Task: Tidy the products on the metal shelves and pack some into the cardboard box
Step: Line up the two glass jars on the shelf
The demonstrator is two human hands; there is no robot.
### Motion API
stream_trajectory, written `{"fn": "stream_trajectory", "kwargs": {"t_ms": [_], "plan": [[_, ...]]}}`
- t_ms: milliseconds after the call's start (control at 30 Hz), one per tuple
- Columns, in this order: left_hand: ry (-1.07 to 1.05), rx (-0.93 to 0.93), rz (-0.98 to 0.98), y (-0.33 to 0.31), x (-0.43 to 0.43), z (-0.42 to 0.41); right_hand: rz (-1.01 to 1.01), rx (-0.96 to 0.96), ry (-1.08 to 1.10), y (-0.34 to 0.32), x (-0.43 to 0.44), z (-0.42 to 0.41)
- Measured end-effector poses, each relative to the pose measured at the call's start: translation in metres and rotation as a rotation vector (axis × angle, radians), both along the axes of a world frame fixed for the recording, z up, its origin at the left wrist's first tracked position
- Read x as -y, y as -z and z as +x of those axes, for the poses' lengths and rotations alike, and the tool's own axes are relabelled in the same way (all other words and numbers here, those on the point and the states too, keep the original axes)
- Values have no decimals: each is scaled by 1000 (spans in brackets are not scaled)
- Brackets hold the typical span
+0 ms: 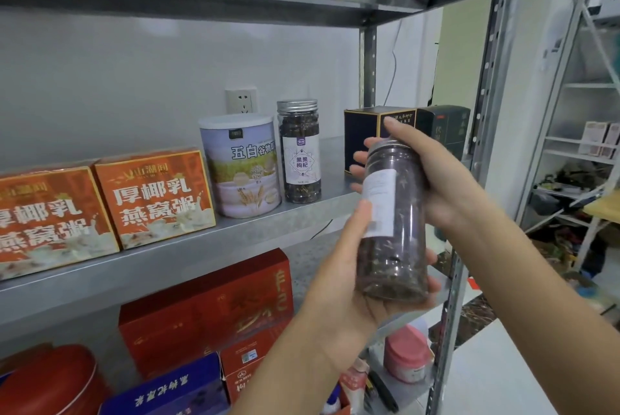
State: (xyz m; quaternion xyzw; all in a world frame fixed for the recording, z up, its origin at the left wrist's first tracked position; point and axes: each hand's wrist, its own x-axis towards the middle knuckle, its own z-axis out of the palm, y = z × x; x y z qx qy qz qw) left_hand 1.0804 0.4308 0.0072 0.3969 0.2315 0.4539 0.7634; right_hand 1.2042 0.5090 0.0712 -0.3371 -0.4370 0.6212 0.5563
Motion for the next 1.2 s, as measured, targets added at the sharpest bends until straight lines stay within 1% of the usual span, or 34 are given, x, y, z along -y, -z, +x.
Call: {"fn": "stream_trajectory", "kwargs": {"t_ms": [33,67,133,167,200,233,300,367,433,467,500,533,600,633,667,700,733,800,867,933,1000,1067,1133,1167,1200], "plan": [[70,99,-61,-2,0,0,-41,-117,-69,1,1,2],[134,198,-109,-4,2,1,-70,-193,-121,3,1,3],[207,319,-171,-5,3,2,-89,-224,-157,9,-1,4],[238,346,-176,-3,3,3,-95,-217,-152,11,-1,3],[251,332,-162,0,1,4,-103,-204,-136,10,-1,3],[233,266,-130,3,1,4,-106,-180,-107,9,-1,3],[115,54,-45,8,-4,3,-87,-86,-10,8,-3,5],[-49,-157,69,11,-9,0,-44,76,110,10,-7,6],[-135,-290,179,16,-13,-1,-12,198,201,13,-10,7],[-163,-318,206,19,-15,-2,-8,207,210,13,-10,6],[-168,-301,206,20,-15,-3,-14,180,185,13,-9,6],[-143,-235,177,19,-16,-4,-35,110,128,13,-7,6],[21,40,27,13,-15,-6,-89,-82,-1,13,-2,7],[94,172,-58,10,-12,-7,-103,-141,-53,14,0,6],[127,246,-86,11,-11,-7,-107,-150,-78,15,1,4],[129,257,-67,12,-11,-7,-102,-137,-83,17,2,2],[113,201,-22,14,-12,-7,-93,-117,-74,17,2,0],[22,-47,113,16,-13,-8,-62,-72,-33,16,1,-3],[-129,-289,217,17,-17,-11,-4,29,32,14,-3,-3],[-190,-409,295,17,-21,-13,32,130,98,12,-8,-4],[-207,-423,331,16,-21,-13,41,154,106,11,-10,-5],[-192,-307,292,14,-20,-11,17,101,19,12,-11,-4],[-184,-159,219,10,-21,-10,6,54,-131,14,-11,-4],[-203,-128,202,9,-23,-11,17,101,-176,17,-11,-4],[-228,-125,207,8,-26,-11,36,193,-189,20,-11,-4]]}}
